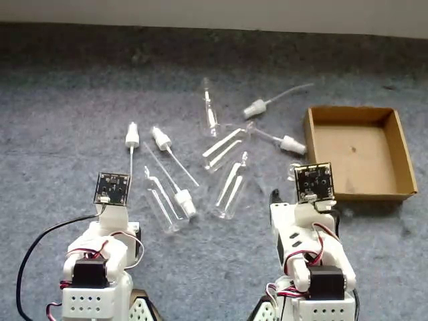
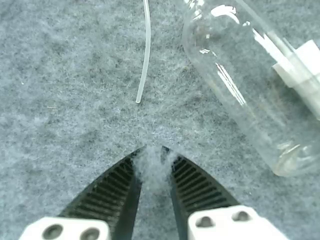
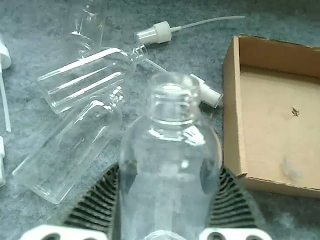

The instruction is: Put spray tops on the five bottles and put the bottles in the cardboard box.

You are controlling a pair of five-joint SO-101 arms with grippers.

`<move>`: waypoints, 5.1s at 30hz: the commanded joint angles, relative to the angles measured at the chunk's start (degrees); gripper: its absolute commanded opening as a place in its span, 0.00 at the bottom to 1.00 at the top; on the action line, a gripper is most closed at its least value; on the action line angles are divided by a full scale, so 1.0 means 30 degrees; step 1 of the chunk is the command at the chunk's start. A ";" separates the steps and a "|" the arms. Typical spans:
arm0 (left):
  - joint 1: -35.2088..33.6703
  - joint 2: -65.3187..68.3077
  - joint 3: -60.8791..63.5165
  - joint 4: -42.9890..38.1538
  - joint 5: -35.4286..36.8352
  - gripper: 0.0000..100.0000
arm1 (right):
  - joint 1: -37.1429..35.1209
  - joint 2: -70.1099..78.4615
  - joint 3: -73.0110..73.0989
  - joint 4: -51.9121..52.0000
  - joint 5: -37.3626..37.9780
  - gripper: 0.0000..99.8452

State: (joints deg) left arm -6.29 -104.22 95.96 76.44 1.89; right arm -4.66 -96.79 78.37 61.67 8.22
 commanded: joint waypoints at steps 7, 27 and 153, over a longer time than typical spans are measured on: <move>0.0425 -0.0103 0.0366 0.0000 -0.0059 0.01 | 0.0161 -0.3033 0.1832 -0.0659 -0.0850 0.10; -0.2388 -0.0103 -0.4527 0.1377 -0.0117 0.01 | -0.0806 -0.2857 0.8571 -0.9128 -0.0879 0.10; -0.2769 5.0418 -4.8425 0.2755 -0.0381 0.41 | -0.2271 -0.2828 0.8601 -0.7077 -0.0733 0.10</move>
State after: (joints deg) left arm -14.29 44.97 -43.82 85.67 1.19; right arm -11.34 -104.53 95.69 39.16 6.20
